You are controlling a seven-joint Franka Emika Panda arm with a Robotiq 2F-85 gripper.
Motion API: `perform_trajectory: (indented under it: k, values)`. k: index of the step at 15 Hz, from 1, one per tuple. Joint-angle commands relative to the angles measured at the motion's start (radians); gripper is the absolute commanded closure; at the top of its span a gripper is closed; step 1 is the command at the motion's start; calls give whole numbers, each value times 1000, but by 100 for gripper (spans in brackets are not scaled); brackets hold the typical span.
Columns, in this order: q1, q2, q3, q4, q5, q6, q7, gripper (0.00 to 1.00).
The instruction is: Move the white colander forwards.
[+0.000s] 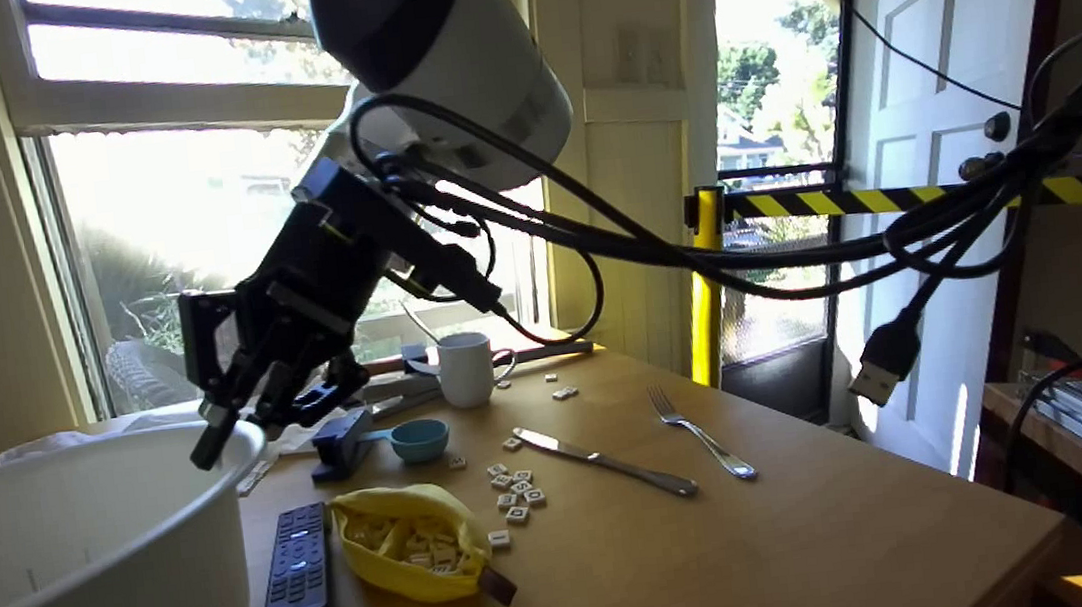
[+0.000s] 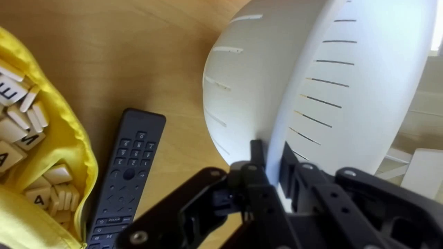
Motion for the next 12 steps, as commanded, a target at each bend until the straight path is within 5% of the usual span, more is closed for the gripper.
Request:
perform_trajectory:
  k: [1, 5, 12]
  values:
    - [-126, -91, 80, -120, 130, -92, -259, 96]
    - [-177, -163, 53, -199, 201, -281, -509, 96]
    - [-86, -277, -135, -339, 138, -395, -596, 96]
